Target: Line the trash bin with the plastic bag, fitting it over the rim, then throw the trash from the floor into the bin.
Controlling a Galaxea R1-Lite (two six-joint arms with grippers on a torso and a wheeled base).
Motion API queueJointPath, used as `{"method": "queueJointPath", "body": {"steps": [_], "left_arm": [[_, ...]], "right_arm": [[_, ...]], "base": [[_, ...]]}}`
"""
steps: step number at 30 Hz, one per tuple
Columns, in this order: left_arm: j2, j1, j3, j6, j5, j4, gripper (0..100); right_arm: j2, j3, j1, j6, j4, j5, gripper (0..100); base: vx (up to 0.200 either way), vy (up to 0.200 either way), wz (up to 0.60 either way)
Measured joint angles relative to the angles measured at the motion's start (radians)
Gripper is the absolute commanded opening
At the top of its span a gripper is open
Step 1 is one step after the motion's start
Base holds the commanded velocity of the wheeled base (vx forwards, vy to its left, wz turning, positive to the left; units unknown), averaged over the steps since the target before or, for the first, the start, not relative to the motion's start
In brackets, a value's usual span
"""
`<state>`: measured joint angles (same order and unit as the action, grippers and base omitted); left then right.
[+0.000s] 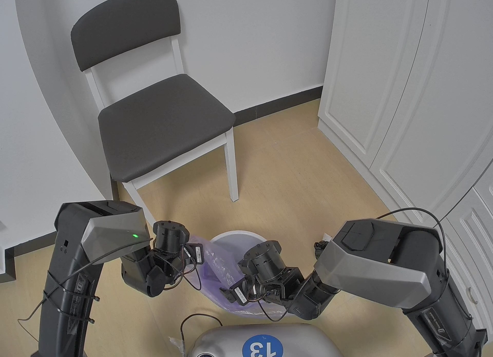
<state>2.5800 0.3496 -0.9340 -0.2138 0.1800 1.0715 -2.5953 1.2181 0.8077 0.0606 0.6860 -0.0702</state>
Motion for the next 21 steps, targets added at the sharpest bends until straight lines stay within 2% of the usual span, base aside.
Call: {"method": "queueJointPath", "body": {"steps": [21], "left_arm": [[0.000,0.000,0.000,-0.010,0.004,-0.001,100]], "right_arm": [[0.007,0.020,-0.024,-0.010,-0.081,-0.025,100]], "base": [[0.000,0.000,0.00]]}}
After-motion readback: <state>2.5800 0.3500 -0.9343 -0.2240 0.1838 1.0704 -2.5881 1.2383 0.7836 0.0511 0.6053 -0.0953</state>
